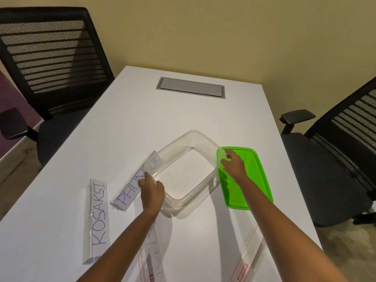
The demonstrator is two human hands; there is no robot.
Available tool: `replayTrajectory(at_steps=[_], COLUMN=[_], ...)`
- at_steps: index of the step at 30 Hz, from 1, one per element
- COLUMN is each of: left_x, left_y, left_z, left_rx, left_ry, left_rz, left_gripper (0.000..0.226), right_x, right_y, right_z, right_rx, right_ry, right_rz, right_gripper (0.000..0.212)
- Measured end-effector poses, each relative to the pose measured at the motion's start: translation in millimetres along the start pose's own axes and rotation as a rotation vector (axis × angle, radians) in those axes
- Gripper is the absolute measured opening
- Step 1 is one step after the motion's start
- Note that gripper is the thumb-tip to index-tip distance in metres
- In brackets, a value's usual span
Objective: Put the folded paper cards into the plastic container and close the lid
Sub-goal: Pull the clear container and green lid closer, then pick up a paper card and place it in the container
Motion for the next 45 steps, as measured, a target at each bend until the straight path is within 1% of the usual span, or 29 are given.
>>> replayTrajectory(at_steps=[3, 6, 7, 11, 12, 14, 16, 20, 23, 26, 29, 31, 34, 37, 39, 42, 45], left_x=[-3.6, -8.7, -9.2, -15.4, -17.4, -22.2, -27.3, -30.5, -34.6, -39.2, -41.9, -43.8, -53.4, -73.2, -91.2, -115.6, -126.5], left_y=[2.6, 4.4, 6.3, 17.6, 22.4, 34.7, 43.4, 56.2, 59.2, 59.1, 56.7, 55.1, 58.4, 75.2, 90.2, 115.3, 135.4], left_z=[-3.3, -7.7, -9.7, -17.5, -19.2, -20.3, -21.6, -23.7, -26.3, -29.7, -33.0, -37.5, -48.9, -54.9, -51.5, -33.4, -13.9], left_rx=[0.02, 0.016, 0.007, -0.062, -0.088, -0.156, -0.208, -0.289, -0.323, -0.353, -0.381, -0.358, -0.201, -0.069, -0.06, -0.189, -0.307], left_ry=[0.052, 0.152, 0.191, 0.259, 0.26, 0.215, 0.134, 0.058, 0.061, 0.116, 0.16, 0.159, 0.149, 0.136, 0.149, 0.232, 0.315], left_rz=[-0.01, -0.009, 0.001, 0.023, 0.029, 0.039, 0.057, 0.124, 0.132, 0.14, 0.144, 0.156, 0.148, 0.087, 0.016, -0.112, -0.205], left_gripper=[0.03, 0.014, 0.012, 0.037, 0.038, 0.027, 0.044, 0.047, 0.049, 0.051, 0.051, 0.047, 0.039, 0.035, 0.033, 0.032, 0.033], right_x=[7.4, 20.8, 26.9, 52.8, 58.3, 68.4, 76.8, 86.5, 96.6, 107.6, 114.2, 114.8, 118.4, 130.2, 139.9, 149.7, 148.5], right_y=[6.6, 18.3, 23.3, 48.5, 55.0, 66.5, 75.7, 91.7, 101.6, 112.9, 122.2, 129.9, 146.7, 168.8, 185.0, 211.9, 235.5], right_z=[-2.3, -7.4, -9.0, -12.7, -12.8, -12.3, -12.0, -12.1, -10.1, -6.7, -2.5, 0.0, 10.9, 36.5, 57.7, 89.6, 114.4], right_rx=[-0.028, -0.022, -0.015, 0.016, 0.017, 0.008, 0.009, 0.045, 0.055, 0.067, 0.064, 0.07, 0.086, 0.056, 0.0, -0.133, -0.236], right_ry=[-0.027, -0.071, -0.088, -0.173, -0.191, -0.222, -0.236, -0.264, -0.323, -0.388, -0.475, -0.534, -0.604, -0.558, -0.499, -0.357, -0.153], right_rz=[0.037, 0.07, 0.085, 0.152, 0.16, 0.168, 0.179, 0.191, 0.22, 0.242, 0.253, 0.25, 0.247, 0.276, 0.298, 0.308, 0.245], right_gripper=[0.049, 0.05, 0.05, 0.044, 0.042, 0.039, 0.036, 0.035, 0.032, 0.029, 0.03, 0.032, 0.033, 0.03, 0.028, 0.026, 0.024])
Point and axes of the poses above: each hand's wrist, its own y-axis away from the middle knuckle, its own z-axis out of the palm, x = y × z, the point moved 6 cm from there along -y, towards the middle knuckle, and after that the axes turned 12 degrees about z, right-handed, at the moved point
